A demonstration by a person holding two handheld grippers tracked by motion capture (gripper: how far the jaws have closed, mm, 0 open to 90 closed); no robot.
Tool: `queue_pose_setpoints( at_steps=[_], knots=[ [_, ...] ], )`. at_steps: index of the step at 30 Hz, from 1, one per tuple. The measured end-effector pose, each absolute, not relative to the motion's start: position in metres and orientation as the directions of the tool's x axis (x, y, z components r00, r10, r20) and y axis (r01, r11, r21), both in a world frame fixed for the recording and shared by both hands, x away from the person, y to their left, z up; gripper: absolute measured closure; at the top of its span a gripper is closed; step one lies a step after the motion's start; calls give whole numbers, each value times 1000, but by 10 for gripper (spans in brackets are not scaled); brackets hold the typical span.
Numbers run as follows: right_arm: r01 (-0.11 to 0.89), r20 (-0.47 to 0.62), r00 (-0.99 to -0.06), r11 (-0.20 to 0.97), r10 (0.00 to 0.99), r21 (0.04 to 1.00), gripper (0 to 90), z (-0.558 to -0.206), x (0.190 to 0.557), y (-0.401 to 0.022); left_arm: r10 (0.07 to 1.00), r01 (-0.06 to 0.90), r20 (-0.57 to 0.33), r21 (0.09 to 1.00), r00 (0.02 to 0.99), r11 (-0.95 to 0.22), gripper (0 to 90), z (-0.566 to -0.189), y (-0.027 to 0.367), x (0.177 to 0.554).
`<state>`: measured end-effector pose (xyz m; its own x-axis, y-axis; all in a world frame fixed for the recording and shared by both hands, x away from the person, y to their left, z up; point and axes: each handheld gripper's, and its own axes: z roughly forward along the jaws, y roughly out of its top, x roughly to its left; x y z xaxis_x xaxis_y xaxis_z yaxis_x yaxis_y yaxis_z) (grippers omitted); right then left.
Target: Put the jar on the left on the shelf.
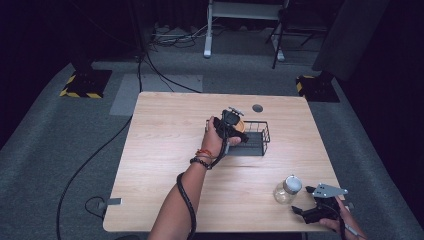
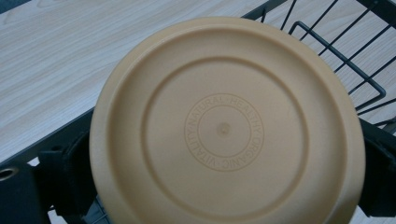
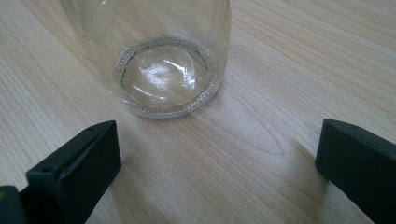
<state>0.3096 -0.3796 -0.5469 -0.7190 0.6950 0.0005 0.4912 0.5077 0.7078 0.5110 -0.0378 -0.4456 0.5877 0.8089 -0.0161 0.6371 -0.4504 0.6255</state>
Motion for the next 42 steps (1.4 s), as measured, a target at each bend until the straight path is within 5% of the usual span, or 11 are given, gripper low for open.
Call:
queue_pose_setpoints(
  at_steps=[42],
  knots=[
    [492, 1, -719, 508, 695, 707, 2, -547, 309, -380, 757, 527, 142, 636, 637, -563, 25, -419, -9, 482]
  ],
)
